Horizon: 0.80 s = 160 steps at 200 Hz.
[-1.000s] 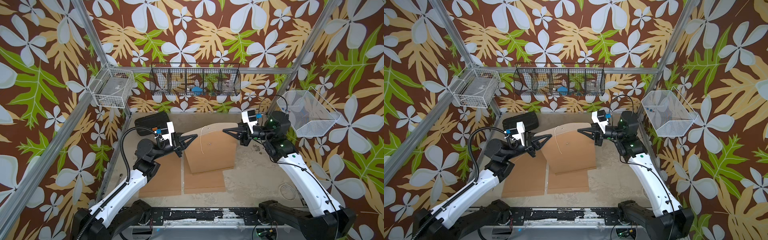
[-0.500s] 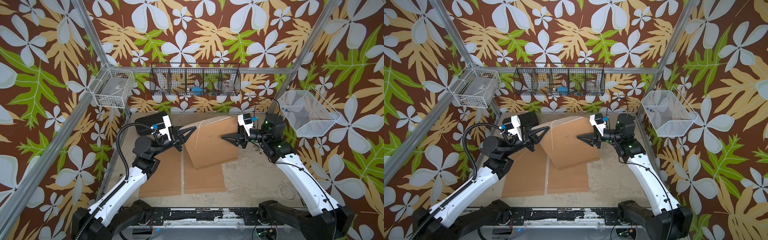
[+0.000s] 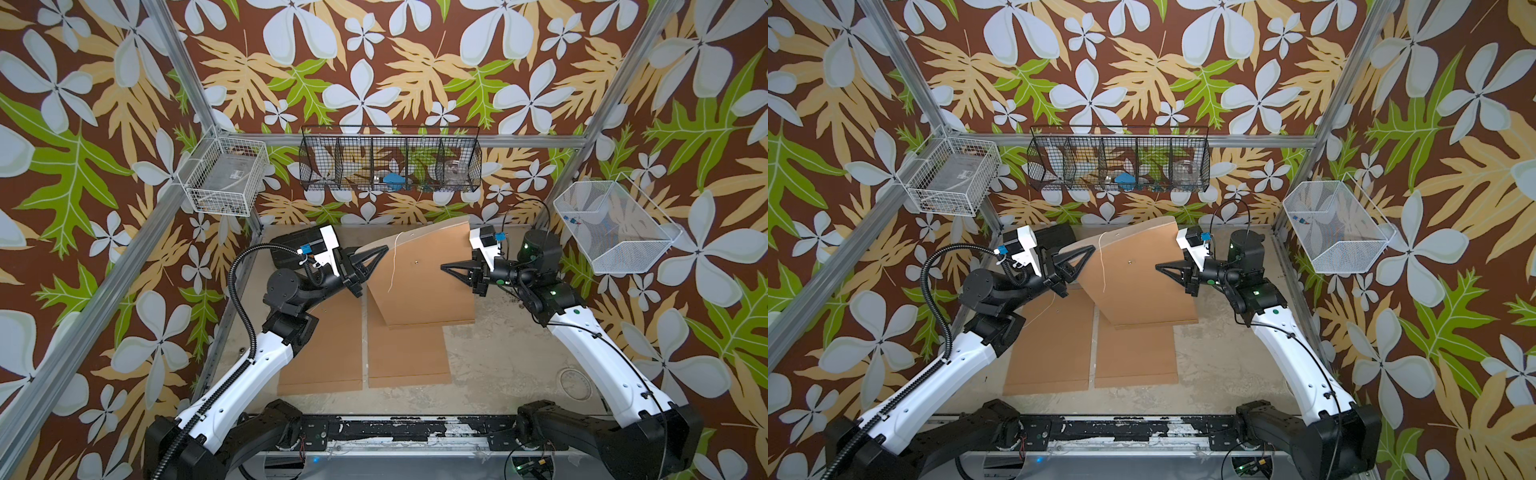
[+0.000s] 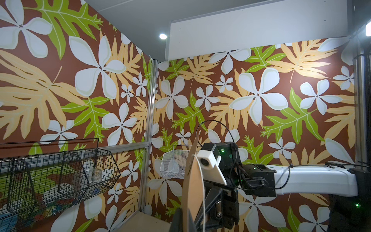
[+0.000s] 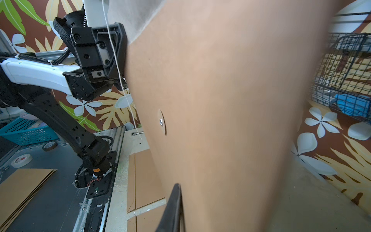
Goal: Open the file bag
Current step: Open the file bag, then place the file bag at the center of the board.
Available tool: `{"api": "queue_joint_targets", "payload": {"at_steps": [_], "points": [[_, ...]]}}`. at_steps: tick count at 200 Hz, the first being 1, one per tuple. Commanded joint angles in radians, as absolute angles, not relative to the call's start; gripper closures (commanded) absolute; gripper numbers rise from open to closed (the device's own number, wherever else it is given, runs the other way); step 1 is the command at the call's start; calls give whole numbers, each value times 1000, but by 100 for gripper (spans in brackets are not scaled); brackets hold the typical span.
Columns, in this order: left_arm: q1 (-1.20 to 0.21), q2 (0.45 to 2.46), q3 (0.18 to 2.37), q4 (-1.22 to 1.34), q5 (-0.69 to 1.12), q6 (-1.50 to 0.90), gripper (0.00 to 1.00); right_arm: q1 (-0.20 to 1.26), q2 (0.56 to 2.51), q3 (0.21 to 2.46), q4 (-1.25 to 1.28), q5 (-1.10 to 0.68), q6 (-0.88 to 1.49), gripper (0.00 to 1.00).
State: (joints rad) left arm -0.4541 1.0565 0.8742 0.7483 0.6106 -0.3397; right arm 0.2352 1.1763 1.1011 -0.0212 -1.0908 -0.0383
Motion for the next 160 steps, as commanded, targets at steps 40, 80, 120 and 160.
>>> {"api": "queue_joint_targets", "payload": {"at_steps": [40,80,120,160], "points": [[-433,1085,852,782,558,-353,79,234,1134,1132,-71,-989,-2,100],[-407,1067,844,738,482,-336,57,160,1159,1203,-212,-962,48,100],[-400,1026,853,646,398,-282,52,125,1160,1271,-361,-890,80,100],[-400,977,819,609,331,-302,52,124,1182,1354,-537,-702,115,100]]}}
